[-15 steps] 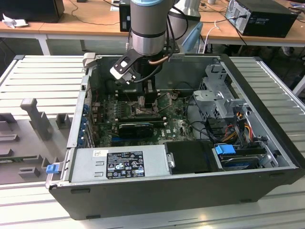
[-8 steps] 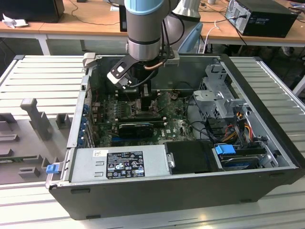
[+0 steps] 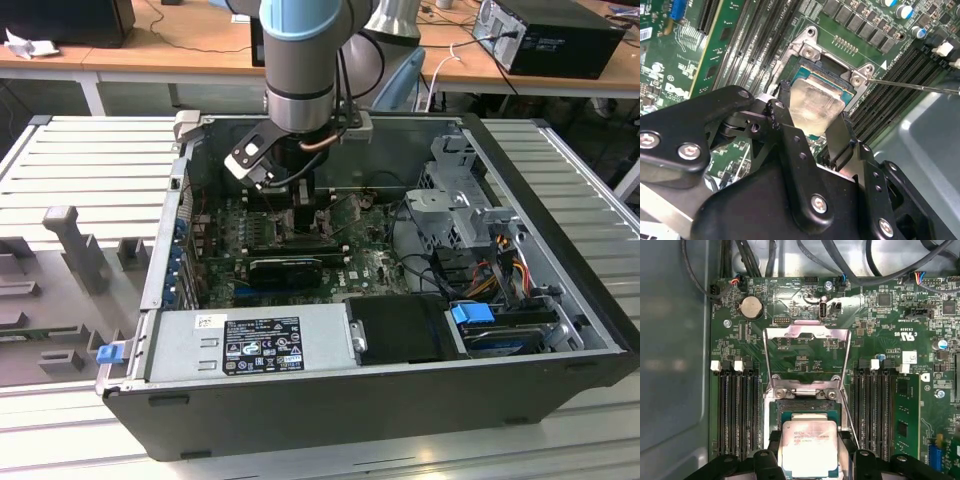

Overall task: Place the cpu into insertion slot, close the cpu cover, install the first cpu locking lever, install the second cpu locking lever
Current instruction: 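Place the cpu into insertion slot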

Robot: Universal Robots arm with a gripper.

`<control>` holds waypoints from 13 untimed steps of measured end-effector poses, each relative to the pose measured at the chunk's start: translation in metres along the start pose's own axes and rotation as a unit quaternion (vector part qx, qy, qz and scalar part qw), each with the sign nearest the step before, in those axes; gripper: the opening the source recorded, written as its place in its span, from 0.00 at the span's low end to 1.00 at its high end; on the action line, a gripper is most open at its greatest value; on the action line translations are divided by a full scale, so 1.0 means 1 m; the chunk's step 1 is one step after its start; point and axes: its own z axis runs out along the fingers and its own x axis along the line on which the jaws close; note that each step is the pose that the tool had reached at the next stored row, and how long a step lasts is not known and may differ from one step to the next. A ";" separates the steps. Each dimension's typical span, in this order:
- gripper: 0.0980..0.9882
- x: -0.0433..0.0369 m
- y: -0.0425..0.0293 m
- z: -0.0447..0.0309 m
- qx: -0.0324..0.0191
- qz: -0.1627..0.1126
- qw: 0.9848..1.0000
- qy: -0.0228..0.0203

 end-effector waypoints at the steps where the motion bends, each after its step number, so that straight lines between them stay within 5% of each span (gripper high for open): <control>1: 0.48 0.0001 0.0000 0.0009 0.000 0.000 1.000 0.000; 13: 0.48 0.0020 0.0019 0.0133 0.001 0.001 1.000 -0.001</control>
